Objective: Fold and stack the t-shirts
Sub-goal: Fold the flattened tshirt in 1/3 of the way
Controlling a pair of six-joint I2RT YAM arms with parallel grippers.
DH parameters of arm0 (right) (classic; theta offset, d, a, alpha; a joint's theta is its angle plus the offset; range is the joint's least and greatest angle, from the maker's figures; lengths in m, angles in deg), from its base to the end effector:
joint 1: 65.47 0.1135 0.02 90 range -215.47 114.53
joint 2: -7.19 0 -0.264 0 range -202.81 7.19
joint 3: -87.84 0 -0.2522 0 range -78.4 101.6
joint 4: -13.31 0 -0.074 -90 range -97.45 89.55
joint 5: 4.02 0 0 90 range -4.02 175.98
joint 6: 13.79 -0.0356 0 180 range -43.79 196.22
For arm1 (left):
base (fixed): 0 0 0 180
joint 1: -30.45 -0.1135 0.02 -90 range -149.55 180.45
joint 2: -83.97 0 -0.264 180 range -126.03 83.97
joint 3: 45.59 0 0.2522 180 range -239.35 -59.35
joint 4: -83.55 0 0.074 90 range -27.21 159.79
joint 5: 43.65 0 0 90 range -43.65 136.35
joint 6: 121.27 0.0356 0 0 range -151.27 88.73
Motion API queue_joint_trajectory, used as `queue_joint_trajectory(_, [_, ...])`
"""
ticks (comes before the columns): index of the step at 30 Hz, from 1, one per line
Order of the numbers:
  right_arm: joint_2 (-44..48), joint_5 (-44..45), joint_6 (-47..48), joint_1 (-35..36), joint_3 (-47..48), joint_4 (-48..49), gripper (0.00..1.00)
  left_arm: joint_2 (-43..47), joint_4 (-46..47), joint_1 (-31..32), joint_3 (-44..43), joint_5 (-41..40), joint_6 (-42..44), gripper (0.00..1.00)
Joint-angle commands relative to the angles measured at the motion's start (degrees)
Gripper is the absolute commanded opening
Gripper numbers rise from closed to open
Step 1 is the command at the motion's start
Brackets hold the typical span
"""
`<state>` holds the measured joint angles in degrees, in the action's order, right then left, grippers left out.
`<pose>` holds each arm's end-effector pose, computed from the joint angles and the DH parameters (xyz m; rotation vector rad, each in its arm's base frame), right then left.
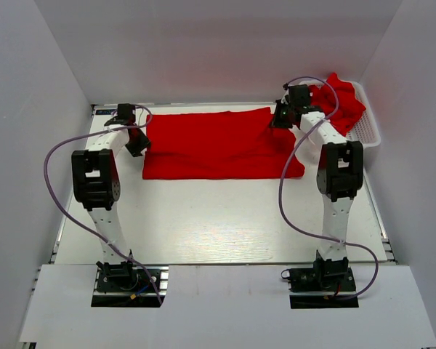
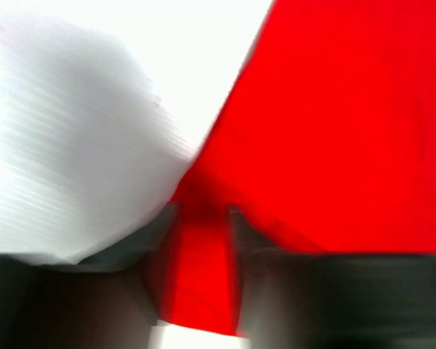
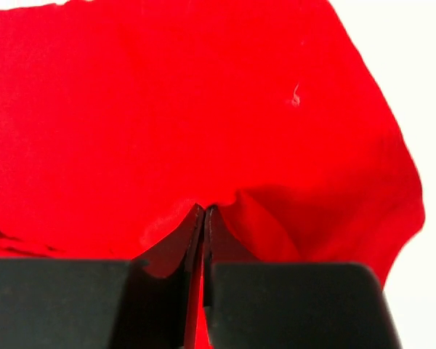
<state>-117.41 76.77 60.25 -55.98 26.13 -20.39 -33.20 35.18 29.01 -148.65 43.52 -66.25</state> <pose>0.4963 0.0887 0.2329 0.0434 2.2922 0.4153 0.4356 0.0127 0.1897 -0.8481 2.5265 -0.1253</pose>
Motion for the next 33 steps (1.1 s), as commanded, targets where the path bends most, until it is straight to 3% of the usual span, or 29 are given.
queue_joint_trajectory(1, [-3.35,-0.11,0.50,-0.44,5.15,1.49,0.05,-0.51,-1.95,-0.50,-3.33,-3.59,-0.17,0.55])
queue_joint_trajectory(2, [-4.07,-0.19,0.50,-0.53,6.81,1.49,0.07,-1.04,-2.47,-1.02,-4.04,-3.59,-0.17,0.66])
queue_joint_trajectory(3, [-4.77,-0.37,0.67,-0.53,7.44,2.27,0.14,-2.18,-3.70,-1.03,-5.61,-3.59,-0.17,0.86])
queue_joint_trajectory(5, [-7.41,-1.41,0.58,-0.45,11.04,2.19,0.39,-2.80,-4.24,-1.03,-6.85,-2.36,-0.17,0.96])
queue_joint_trajectory(9, [-8.74,-3.27,1.81,-0.71,15.96,-0.79,0.72,-2.19,-6.77,-1.55,-8.96,-4.10,-0.17,1.00])
queue_joint_trajectory(10, [-7.69,-3.18,2.16,-0.62,15.62,-1.32,0.90,-1.50,-7.31,-1.56,-9.49,-5.33,-0.17,1.00])
queue_joint_trajectory(15, [-1.80,-0.46,3.57,-0.53,10.45,-6.49,0.90,1.32,-10.21,-2.08,-13.35,-7.28,1.75,1.00])
queue_joint_trajectory(18, [2.51,-1.42,2.35,-0.53,3.68,-8.35,0.90,2.81,-10.92,-2.08,-12.84,-2.91,4.65,1.00])
queue_joint_trajectory(20, [5.40,-2.91,0.77,-0.53,-2.62,-9.06,0.90,3.34,-9.17,-0.77,-10.99,-1.39,7.02,1.00])
queue_joint_trajectory(24, [10.32,-1.52,-0.82,-0.44,-10.55,-9.15,0.90,3.95,-5.83,0.46,-6.16,9.31,9.49,1.00])
queue_joint_trajectory(27, [13.31,0.86,-1.34,-0.62,-20.02,-5.82,0.90,4.58,-3.10,2.30,-1.16,11.34,10.11,1.00])
queue_joint_trajectory(33, [11.57,-0.54,-1.52,-0.80,-24.46,-0.98,0.90,3.97,3.23,5.21,6.23,15.83,10.11,1.00])
